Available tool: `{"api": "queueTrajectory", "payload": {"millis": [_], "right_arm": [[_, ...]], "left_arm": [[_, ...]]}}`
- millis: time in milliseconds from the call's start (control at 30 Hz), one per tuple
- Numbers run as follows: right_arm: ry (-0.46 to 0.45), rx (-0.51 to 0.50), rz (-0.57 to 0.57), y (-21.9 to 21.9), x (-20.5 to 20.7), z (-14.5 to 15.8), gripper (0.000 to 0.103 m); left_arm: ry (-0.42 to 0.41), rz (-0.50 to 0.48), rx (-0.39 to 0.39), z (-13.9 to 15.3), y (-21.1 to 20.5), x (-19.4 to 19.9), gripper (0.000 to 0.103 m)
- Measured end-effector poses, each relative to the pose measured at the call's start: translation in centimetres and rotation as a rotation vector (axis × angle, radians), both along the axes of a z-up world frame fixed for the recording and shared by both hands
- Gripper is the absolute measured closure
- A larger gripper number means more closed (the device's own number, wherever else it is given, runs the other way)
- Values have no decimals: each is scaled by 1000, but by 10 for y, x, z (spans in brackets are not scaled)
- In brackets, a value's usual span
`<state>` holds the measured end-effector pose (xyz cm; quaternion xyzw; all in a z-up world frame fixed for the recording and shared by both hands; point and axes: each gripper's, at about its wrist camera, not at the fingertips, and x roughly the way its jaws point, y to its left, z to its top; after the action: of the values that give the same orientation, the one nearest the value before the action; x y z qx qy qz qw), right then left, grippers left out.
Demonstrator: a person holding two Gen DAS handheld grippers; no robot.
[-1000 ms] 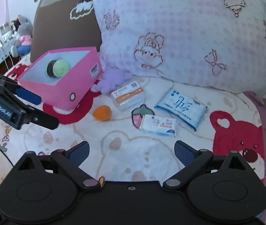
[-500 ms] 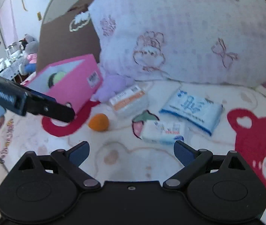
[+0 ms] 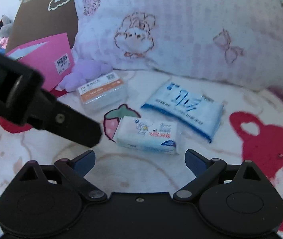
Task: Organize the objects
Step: 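Withdraw the left tool from the box toward the small white tissue pack, then close the left tool fingers on the small white tissue pack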
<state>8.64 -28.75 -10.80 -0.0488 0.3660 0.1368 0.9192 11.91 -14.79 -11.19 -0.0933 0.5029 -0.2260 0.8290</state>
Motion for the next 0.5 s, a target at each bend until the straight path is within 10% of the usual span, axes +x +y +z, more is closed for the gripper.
{"api": "queueTrajectory", "payload": {"millis": [500], "right_arm": [[-41,-10,-81,-1,19,-28,8]], "left_arm": [[-154,-43,64,-23,-21,24,41]]}}
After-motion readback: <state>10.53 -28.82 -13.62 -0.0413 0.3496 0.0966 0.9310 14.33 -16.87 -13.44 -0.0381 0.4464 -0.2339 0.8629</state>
